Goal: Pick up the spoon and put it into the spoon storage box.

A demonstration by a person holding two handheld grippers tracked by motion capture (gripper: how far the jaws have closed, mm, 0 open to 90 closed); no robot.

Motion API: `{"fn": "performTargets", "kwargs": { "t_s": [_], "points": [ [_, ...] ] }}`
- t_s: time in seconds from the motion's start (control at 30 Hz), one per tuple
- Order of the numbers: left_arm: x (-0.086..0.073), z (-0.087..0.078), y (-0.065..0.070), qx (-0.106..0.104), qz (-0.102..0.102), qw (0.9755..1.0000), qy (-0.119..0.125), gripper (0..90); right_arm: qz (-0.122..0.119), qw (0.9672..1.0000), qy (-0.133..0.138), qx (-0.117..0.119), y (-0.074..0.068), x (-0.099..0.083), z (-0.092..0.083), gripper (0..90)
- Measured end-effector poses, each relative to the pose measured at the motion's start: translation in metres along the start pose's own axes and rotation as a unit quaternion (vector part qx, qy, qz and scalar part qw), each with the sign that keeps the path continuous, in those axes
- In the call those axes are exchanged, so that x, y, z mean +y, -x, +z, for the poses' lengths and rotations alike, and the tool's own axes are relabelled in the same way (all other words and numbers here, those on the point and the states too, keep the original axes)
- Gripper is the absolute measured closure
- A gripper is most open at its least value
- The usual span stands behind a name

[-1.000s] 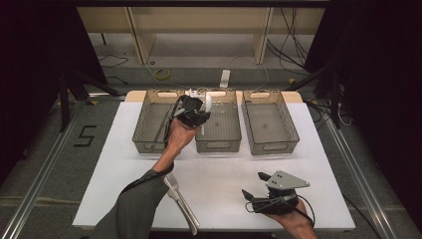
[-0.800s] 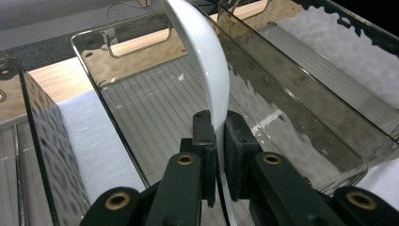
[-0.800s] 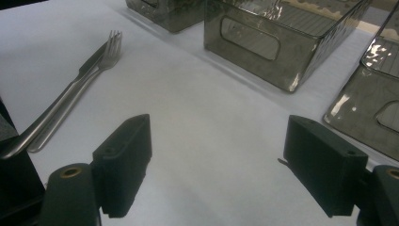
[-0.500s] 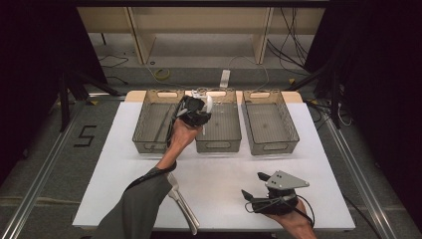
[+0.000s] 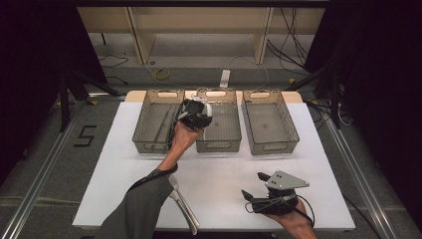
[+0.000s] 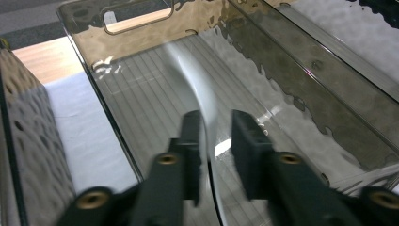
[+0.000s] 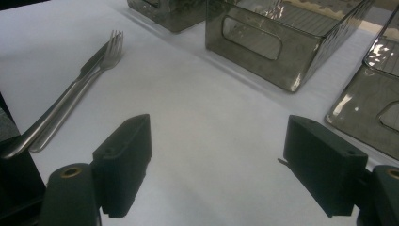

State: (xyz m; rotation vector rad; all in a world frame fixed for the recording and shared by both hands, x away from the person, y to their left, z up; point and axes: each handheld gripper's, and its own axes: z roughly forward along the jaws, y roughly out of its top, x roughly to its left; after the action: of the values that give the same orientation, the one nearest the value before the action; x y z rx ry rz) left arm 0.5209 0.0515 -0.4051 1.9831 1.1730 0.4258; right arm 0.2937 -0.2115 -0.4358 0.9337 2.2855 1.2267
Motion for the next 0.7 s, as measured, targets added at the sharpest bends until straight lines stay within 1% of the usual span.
{"fn": "performTargets", "kwargs": {
  "t_s": [0.03, 0.1, 0.2, 0.27, 0.33, 0.4, 0.47, 0.53, 0.57, 0.6, 0.63, 0.7],
  "points": [
    [0.001, -0.003, 0.000, -0.001, 0.000, 1.0000, 0.002, 66.5, 0.001, 1.0000, 0.000, 0.000, 0.000, 0.000, 0.000, 24.9],
    [0.003, -0.009, -0.002, -0.009, 0.000, 1.0000, 0.002, 59.3, 0.001, 1.0000, 0.000, -0.001, 0.000, 0.000, 0.000, 24.9],
    [0.004, -0.024, -0.002, -0.013, 0.014, 0.9998, 0.003, 52.1, 0.002, 1.0000, -0.001, -0.001, 0.000, 0.000, 0.000, 24.9],
    [0.004, -0.036, -0.001, -0.021, 0.022, 0.9996, 0.001, 47.2, 0.000, 1.0000, -0.002, -0.001, 0.000, 0.000, 0.000, 24.9],
    [0.002, -0.047, 0.001, -0.029, 0.036, 0.9989, -0.008, 43.0, 0.002, 1.0000, -0.002, -0.001, 0.000, 0.000, 0.000, 24.9],
    [-0.003, -0.061, 0.004, -0.032, 0.060, 0.9976, -0.016, 38.7, 0.001, 1.0000, -0.002, -0.001, 0.000, 0.000, 0.001, 24.9],
    [-0.010, -0.072, 0.007, -0.042, 0.079, 0.9957, -0.022, 35.9, 0.002, 1.0000, -0.002, -0.002, 0.000, 0.000, 0.000, 24.9],
    [-0.022, -0.083, 0.006, -0.062, 0.085, 0.9942, -0.023, 33.4, 0.005, 1.0000, -0.001, -0.002, 0.000, -0.001, 0.000, 24.9],
    [-0.027, -0.086, 0.005, -0.071, 0.091, 0.9928, -0.034, 32.4, 0.004, 1.0000, -0.003, -0.002, 0.000, -0.001, 0.001, 24.9],
    [-0.032, -0.088, 0.005, -0.073, 0.098, 0.9916, -0.042, 31.1, 0.003, 1.0000, -0.003, -0.002, 0.000, 0.000, 0.001, 24.9],
    [-0.039, -0.092, 0.005, -0.075, 0.110, 0.9899, -0.049, 30.0, 0.002, 1.0000, -0.003, -0.002, 0.000, 0.000, 0.001, 24.9],
    [-0.050, -0.098, 0.004, -0.084, 0.119, 0.9879, -0.054, 28.7, 0.002, 1.0000, -0.003, -0.003, -0.001, 0.000, 0.000, 24.9]
  ]
}}
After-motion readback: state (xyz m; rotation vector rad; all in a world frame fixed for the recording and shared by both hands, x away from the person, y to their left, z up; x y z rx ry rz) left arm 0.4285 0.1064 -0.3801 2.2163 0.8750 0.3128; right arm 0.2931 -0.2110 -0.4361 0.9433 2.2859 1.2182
